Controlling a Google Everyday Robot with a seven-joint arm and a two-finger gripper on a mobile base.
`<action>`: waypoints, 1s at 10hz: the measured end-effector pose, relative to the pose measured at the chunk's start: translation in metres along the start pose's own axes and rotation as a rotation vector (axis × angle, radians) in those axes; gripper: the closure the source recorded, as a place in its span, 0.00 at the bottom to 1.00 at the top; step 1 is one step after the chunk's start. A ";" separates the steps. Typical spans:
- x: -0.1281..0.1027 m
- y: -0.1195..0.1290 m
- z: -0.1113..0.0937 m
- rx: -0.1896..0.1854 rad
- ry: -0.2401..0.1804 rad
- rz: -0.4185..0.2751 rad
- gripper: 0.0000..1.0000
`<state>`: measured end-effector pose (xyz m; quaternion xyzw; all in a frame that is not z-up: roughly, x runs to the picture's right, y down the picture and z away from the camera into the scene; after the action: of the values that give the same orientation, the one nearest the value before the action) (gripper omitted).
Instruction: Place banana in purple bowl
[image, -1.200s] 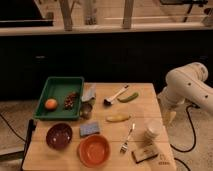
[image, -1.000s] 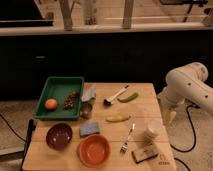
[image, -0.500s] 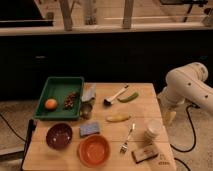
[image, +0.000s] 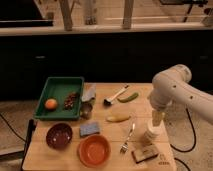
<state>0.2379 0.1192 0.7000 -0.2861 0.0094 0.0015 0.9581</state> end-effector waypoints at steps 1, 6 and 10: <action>-0.002 0.000 0.004 0.001 0.001 -0.012 0.20; -0.045 -0.005 0.024 -0.011 -0.014 -0.076 0.20; -0.072 -0.008 0.052 -0.023 -0.035 -0.134 0.20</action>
<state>0.1670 0.1414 0.7487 -0.2973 -0.0267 -0.0575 0.9527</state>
